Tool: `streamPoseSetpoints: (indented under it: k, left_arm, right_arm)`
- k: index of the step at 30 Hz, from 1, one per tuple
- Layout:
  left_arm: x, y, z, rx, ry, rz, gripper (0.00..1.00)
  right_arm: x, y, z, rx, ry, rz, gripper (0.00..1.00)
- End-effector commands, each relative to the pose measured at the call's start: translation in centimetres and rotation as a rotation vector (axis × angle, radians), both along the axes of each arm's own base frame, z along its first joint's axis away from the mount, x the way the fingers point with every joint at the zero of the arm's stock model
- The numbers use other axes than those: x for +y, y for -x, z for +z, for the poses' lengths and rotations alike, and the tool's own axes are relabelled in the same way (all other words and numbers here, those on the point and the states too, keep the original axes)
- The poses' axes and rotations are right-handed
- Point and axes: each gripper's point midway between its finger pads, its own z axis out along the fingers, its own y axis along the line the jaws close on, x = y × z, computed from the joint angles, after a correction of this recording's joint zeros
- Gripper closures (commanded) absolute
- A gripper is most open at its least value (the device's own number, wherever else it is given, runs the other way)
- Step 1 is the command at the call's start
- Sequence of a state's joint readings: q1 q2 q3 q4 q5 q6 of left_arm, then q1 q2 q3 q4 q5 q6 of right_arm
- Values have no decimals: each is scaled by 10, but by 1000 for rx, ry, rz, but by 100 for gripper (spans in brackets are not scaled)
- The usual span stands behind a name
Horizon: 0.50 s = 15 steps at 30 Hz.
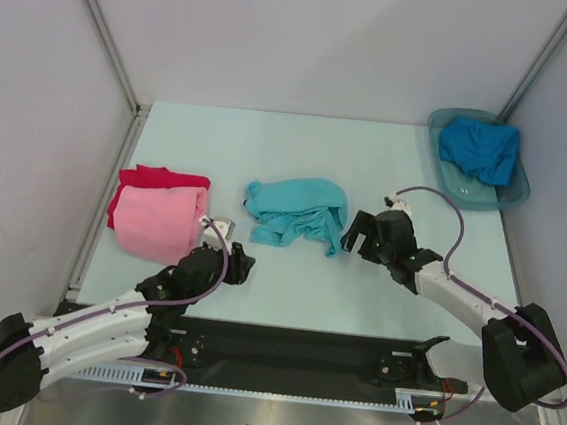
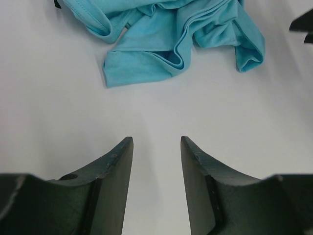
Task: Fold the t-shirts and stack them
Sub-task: Flatten the tshirt out
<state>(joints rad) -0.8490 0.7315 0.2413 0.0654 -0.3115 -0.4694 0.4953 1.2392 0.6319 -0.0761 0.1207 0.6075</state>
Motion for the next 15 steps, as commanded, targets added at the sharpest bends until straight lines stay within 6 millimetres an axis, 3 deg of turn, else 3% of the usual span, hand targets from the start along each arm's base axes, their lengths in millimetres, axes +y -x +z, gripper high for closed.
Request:
streamPoseSetpoints:
  k: [1, 11, 15]
  left_arm:
    - [-3, -4, 12, -31, 28, 11, 50]
    - [-6, -5, 7, -6, 14, 7, 46]
    - [-1, -6, 6, 6, 26, 36, 32]
  right_arm:
    - [-12, 4, -7, -10, -27, -38, 0]
    - [-2, 6, -20, 8, -97, -30, 0]
    - [6, 5, -26, 21, -133, -19, 0]
